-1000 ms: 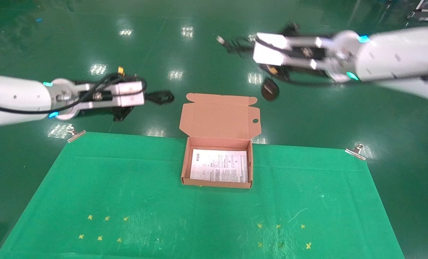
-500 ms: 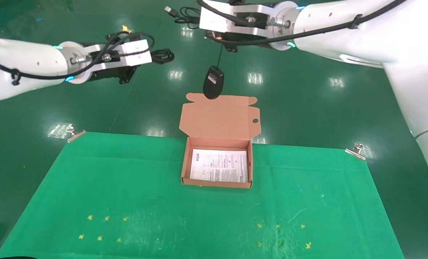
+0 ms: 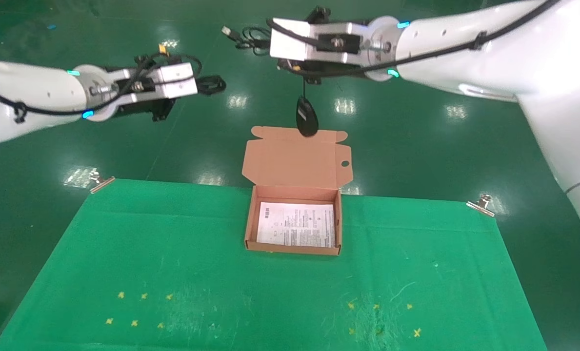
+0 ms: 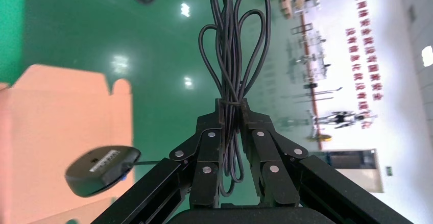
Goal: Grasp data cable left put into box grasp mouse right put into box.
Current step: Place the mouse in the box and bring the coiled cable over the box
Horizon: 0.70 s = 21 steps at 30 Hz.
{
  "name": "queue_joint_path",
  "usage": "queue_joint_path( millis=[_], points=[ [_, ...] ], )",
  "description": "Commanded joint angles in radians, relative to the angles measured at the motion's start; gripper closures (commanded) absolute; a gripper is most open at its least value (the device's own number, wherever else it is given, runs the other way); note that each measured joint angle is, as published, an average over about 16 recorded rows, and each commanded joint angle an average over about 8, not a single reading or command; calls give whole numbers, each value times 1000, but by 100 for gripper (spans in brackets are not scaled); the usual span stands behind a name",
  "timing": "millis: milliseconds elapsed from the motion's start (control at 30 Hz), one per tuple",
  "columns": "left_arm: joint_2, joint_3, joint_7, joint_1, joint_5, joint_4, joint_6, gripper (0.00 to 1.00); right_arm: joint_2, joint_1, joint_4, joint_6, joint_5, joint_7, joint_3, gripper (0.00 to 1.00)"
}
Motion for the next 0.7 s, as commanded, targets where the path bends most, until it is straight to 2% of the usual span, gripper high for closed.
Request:
queue_joint_path(
  millis=[33, 700],
  points=[
    [-9, 5, 6, 12, 2, -11, 6, 100, 3, -7, 2, 3, -1, 6, -12, 100],
    [-103, 16, -152, 87, 126, -144, 148, 100, -14, -115, -27, 15, 65, 95, -181, 100]
  ],
)
